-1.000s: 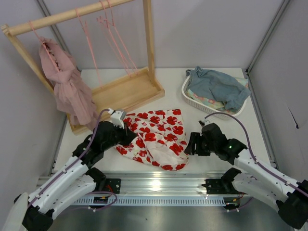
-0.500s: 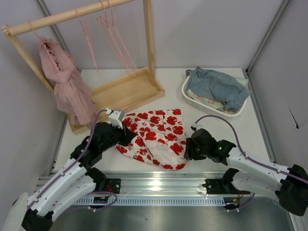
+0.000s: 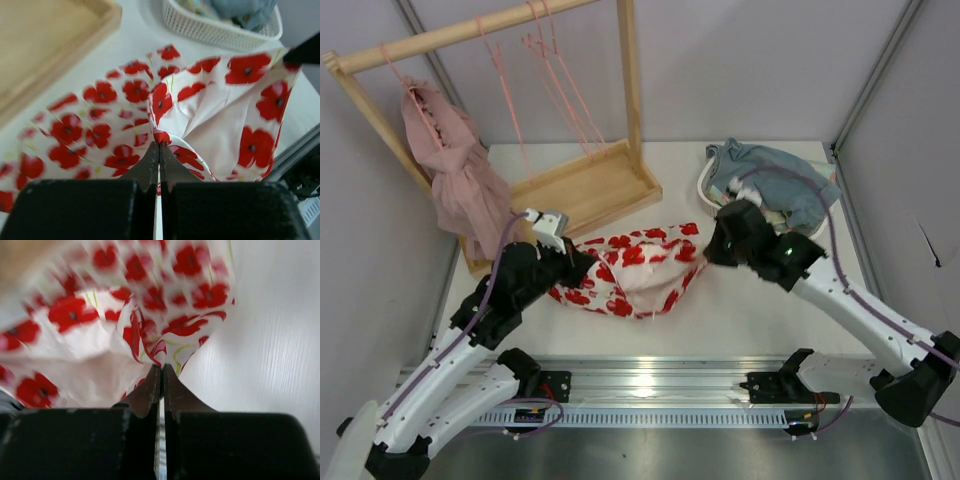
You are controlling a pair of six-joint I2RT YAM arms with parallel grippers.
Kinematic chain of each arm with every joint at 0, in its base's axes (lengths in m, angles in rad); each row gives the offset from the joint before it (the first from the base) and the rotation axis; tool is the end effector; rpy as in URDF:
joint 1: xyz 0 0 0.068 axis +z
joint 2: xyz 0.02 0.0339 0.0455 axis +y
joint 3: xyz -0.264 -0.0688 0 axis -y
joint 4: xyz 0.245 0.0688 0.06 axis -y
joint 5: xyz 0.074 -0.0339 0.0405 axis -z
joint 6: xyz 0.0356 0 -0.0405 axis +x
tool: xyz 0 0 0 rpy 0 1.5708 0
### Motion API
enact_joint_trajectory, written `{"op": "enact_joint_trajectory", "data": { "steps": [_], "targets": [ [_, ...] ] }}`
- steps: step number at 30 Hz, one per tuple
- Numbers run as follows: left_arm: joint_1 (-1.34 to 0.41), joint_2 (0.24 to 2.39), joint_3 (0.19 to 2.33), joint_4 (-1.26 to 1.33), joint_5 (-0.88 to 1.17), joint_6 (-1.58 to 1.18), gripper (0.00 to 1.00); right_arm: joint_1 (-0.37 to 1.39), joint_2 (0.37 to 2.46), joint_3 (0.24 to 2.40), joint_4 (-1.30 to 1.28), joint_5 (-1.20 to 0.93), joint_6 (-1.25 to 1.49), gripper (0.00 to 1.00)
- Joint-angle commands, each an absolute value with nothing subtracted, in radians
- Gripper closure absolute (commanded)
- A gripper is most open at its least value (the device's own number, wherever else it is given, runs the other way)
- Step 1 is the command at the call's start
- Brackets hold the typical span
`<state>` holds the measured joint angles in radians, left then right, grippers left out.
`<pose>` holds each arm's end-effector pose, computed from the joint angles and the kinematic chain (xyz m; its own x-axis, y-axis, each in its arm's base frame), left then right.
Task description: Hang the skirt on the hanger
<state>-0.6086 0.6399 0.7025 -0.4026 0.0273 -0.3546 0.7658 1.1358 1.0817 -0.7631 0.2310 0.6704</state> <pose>0.1244 -0.0879 0.3098 -0.4624 -0.1009 -0.8809 0.4607 0.8215 -0.3359 0.1721 0.1542 0.3203 -0.7609 0.1074 -0.6399 -0.1136 0.9489 0.2943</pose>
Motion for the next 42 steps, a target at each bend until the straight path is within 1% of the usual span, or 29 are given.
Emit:
{"op": "enact_joint_trajectory", "data": {
  "steps": [1, 3, 4, 5, 6, 7, 8, 11, 14, 16, 22, 24, 25, 27, 28, 29, 30, 31, 32, 34, 35, 36, 38, 39, 40, 42],
  "targets": [
    [-0.614, 0.676, 0.904, -0.35, -0.021, -0.217, 1.0, 0.648, 1.184, 1.419, -0.871, 0.229, 0.583, 1.0],
    [-0.614, 0.702, 0.992, -0.356, -0.008, -0.129, 1.0, 0.568, 1.235, 1.553, -0.899, 0.235, 0.499, 1.0],
    [-0.614, 0.722, 1.023, -0.36, 0.024, -0.098, 1.0, 0.537, 1.255, 1.691, -0.916, 0.239, 0.474, 1.0],
    [-0.614, 0.732, 1.105, -0.362, 0.018, -0.072, 1.0, 0.47, 1.278, 1.765, -0.936, 0.23, 0.45, 1.0],
    [-0.614, 0.736, 1.13, -0.374, 0.006, -0.025, 1.0, 0.439, 1.325, 1.837, -0.977, 0.224, 0.392, 1.0],
    [-0.614, 0.744, 1.158, -0.38, -0.024, -0.005, 1.0, 0.414, 1.347, 1.97, -0.998, 0.225, 0.364, 1.0],
    [-0.614, 0.745, 1.225, -0.382, -0.053, 0.014, 1.0, 0.393, 1.367, 2.024, -1.009, 0.225, 0.332, 1.0],
    [-0.611, 0.738, 1.299, -0.388, -0.124, 0.071, 1.0, 0.321, 1.41, 2.14, -1.002, 0.204, 0.215, 1.0],
    [-0.609, 0.733, 1.379, -0.409, -0.216, 0.06, 1.0, 0.269, 1.404, 2.137, -0.922, 0.196, 0.186, 1.0],
    [-0.606, 0.735, 1.433, -0.42, -0.252, 0.057, 1.0, 0.238, 1.402, 2.14, -0.908, 0.152, 0.178, 1.0],
    [-0.606, 0.773, 1.479, -0.488, -0.193, 0.034, 1.0, 0.236, 1.385, 2.14, -0.928, 0.013, 0.222, 1.0],
    [-0.606, 0.788, 1.479, -0.537, -0.17, 0.009, 1.0, 0.236, 1.364, 2.12, -0.959, 0.012, 0.248, 1.0],
    [-0.606, 0.798, 1.476, -0.551, -0.147, 0.0, 1.0, 0.238, 1.353, 2.08, -0.965, -0.021, 0.252, 1.0],
    [-0.607, 0.792, 1.428, -0.548, 0.027, -0.017, 1.0, 0.241, 1.31, 2.024, -0.971, -0.073, 0.271, 1.0],
    [-0.607, 0.77, 1.346, -0.498, 0.128, -0.018, 1.0, 0.247, 1.293, 1.958, -0.963, -0.101, 0.278, 1.0],
    [-0.609, 0.759, 1.312, -0.456, 0.313, -0.041, 0.99, 0.25, 1.257, 1.921, -0.954, -0.112, 0.279, 1.0],
    [-0.611, 0.755, 1.281, -0.416, 0.381, -0.075, 0.92, 0.255, 1.238, 1.884, -0.945, -0.11, 0.284, 1.0],
    [-0.612, 0.771, 1.223, -0.343, 0.426, -0.118, 0.88, 0.256, 1.226, 1.826, -0.942, -0.103, 0.287, 1.0],
    [-0.633, 0.796, 1.183, -0.319, 0.469, -0.2, 0.86, 0.256, 1.218, 1.807, -0.951, -0.083, 0.284, 1.0],
    [-0.685, 0.878, 1.142, -0.295, 0.421, -0.262, 0.77, 0.256, 1.204, 1.772, -0.974, -0.058, 0.279, 1.0],
    [-0.76, 0.903, 1.117, -0.285, 0.37, -0.303, 0.74, 0.256, 1.201, 1.763, -0.979, -0.049, 0.279, 1.0],
    [-0.799, 0.92, 1.085, -0.267, 0.271, -0.317, 0.57, 0.256, 1.194, 1.755, -0.979, -0.054, 0.284, 1.0],
    [-0.903, 0.958, 1.056, -0.187, 0.195, -0.362, 0.34, 0.258, 1.187, 1.743, -0.974, -0.063, 0.291, 1.0],
    [-0.926, 0.971, 1.013, -0.163, 0.146, -0.38, 0.18, 0.261, 1.184, 1.744, -0.973, -0.078, 0.294, 1.0],
    [-0.951, 0.983, 1.0, -0.109, 0.118, -0.429, 0.15, 0.262, 1.184, 1.746, -0.97, -0.084, 0.305, 1.0],
    [-1.0, 1.034, 0.941, -0.051, 0.071, -0.472, 0.13, 0.268, 1.184, 1.756, -0.963, -0.092, 0.317, 1.0]
  ]
}}
